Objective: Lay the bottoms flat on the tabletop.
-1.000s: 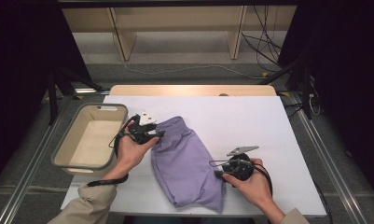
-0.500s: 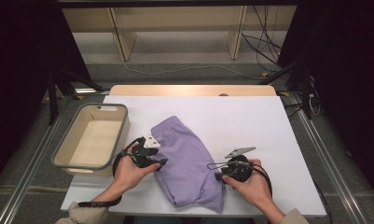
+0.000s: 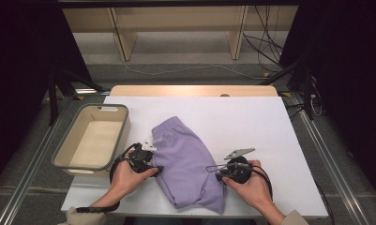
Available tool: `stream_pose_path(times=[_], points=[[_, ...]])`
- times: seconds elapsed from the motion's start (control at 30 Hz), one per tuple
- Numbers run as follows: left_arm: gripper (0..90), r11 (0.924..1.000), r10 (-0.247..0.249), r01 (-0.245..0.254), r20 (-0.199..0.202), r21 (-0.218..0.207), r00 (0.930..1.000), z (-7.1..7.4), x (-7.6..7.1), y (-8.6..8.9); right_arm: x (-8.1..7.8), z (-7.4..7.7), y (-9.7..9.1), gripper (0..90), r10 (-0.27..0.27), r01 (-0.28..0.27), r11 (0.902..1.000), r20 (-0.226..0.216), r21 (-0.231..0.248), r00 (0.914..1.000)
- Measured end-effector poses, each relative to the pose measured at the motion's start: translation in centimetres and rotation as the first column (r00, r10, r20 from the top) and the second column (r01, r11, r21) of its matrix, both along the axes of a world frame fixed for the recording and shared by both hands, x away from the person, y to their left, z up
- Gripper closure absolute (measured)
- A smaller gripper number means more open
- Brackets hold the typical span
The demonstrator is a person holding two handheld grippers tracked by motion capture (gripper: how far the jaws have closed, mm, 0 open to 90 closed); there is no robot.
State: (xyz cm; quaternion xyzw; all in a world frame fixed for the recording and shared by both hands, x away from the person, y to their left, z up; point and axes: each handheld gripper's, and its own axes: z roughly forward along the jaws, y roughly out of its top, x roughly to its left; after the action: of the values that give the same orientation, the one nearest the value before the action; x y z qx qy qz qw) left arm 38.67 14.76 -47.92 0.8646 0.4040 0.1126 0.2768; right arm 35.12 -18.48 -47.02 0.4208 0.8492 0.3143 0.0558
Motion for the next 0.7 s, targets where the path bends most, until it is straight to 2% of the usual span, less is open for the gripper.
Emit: stream_pose_path(times=[0.03,0.13,0.17,0.2,0.23,0.27,0.33,0.37,0.4,0.47,0.53,0.57,0.6,0.7], points=[[36.1,1.0000,0.004,-0.004,0.003,0.006,1.0000,0.0,0.0,0.0,0.0,0.0,0.1,62.7,0.005,-0.005,0.9999,-0.005,0.012,1.0000],[37.1,0.9999,0.008,-0.008,0.011,0.009,0.9999,0.0,-0.1,-0.1,-0.1,-0.3,0.4,61.2,0.021,-0.021,0.9998,-0.015,-0.004,0.9997],[37.1,0.9999,0.008,-0.008,0.012,0.012,0.9999,0.0,-0.1,-0.1,-0.2,-0.5,0.5,61.3,0.028,-0.029,0.9995,-0.015,-0.013,0.9995],[38.9,0.9999,0.003,-0.003,0.012,0.015,0.9999,-0.1,0.0,-0.1,-0.3,-0.5,0.8,64.3,0.044,-0.044,0.9982,0.002,-0.042,0.9990],[38.9,1.0000,0.000,0.000,0.008,0.010,1.0000,-0.1,0.0,-0.1,-0.3,-0.5,0.8,64.3,0.044,-0.044,0.9982,0.002,-0.042,0.9990],[40.4,1.0000,0.002,-0.002,0.004,0.000,1.0000,-0.1,0.0,-0.1,-0.4,-0.4,0.9,68.3,0.050,-0.049,0.9968,0.010,-0.063,0.9987],[45.3,0.9999,-0.004,0.004,-0.002,-0.012,1.0000,-0.1,0.1,-0.1,-0.6,-0.4,1.2,76.0,0.064,-0.061,0.9934,0.030,-0.097,0.9975],[52.0,0.9998,-0.004,0.004,-0.003,-0.018,1.0000,-0.1,0.2,0.0,-0.8,-0.3,1.5,83.0,0.065,-0.062,0.9920,0.021,-0.110,0.9977],[52.0,0.9997,-0.011,0.011,-0.004,-0.021,0.9999,-0.1,0.3,0.0,-0.8,-0.3,1.5,83.0,0.065,-0.062,0.9920,0.021,-0.110,0.9977],[58.7,0.9995,-0.010,0.010,-0.005,-0.029,0.9999,-0.1,0.4,0.0,-0.8,-0.3,1.6,88.2,0.064,-0.060,0.9908,0.028,-0.121,0.9976],[66.5,0.9992,-0.015,0.015,-0.009,-0.036,0.9998,0.0,0.6,0.0,-0.8,-0.2,1.5,90.0,0.054,-0.052,0.9920,0.014,-0.115,0.9984],[74.1,0.9991,-0.024,0.024,-0.007,-0.035,0.9997,0.0,0.8,-0.1,-0.7,-0.2,1.3,90.0,0.040,-0.041,0.9948,-0.010,-0.094,0.9992],[78.5,0.9991,-0.024,0.024,-0.007,-0.035,0.9997,0.0,0.8,-0.1,-0.7,-0.2,1.3,90.0,0.040,-0.041,0.9948,-0.010,-0.094,0.9992],[84.5,0.9987,-0.029,0.029,-0.014,-0.041,0.9995,0.1,1.2,-0.4,-0.9,0.1,1.1,90.0,0.039,-0.041,0.9951,-0.018,-0.090,0.9991]])
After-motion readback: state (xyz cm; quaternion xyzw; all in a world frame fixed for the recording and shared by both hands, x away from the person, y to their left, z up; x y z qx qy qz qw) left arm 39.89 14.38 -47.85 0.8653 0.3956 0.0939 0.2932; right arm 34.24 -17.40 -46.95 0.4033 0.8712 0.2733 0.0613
